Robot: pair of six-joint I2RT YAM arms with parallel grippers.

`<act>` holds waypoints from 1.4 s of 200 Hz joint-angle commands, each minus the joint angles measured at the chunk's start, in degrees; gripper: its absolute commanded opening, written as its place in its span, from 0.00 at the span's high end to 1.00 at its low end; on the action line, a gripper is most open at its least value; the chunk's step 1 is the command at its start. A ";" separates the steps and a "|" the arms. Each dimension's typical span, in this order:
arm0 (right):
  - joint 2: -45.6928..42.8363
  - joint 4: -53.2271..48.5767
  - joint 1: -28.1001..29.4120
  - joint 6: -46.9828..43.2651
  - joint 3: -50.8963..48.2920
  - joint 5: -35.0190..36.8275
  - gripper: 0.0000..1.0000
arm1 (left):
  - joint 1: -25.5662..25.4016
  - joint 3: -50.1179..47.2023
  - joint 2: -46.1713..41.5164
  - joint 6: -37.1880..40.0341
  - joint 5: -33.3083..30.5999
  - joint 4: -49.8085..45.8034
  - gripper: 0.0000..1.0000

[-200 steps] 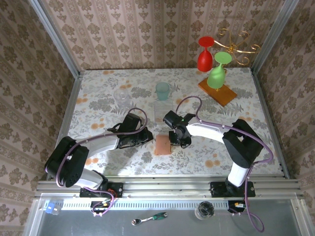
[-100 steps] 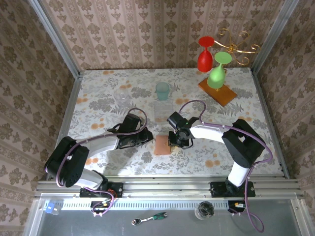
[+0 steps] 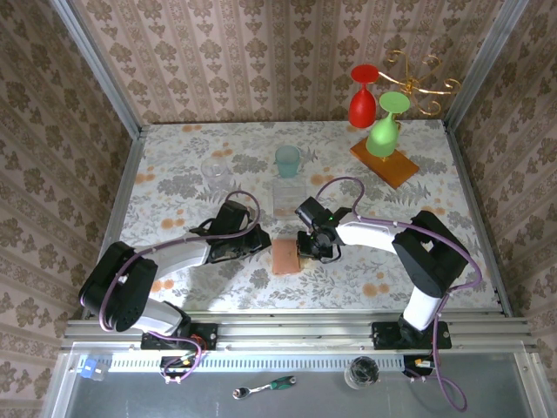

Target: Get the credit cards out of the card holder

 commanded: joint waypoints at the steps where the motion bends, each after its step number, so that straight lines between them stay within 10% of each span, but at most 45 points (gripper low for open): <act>1: -1.72 -2.00 -0.37 -0.90 1.60 0.10 0.89 | 0.56 0.34 -0.64 0.57 -0.02 -1.03 0.88; 280: -4.37 -15.20 1.69 -6.88 16.48 -0.35 0.91 | 5.71 -1.78 -10.76 3.61 -0.65 -7.96 0.92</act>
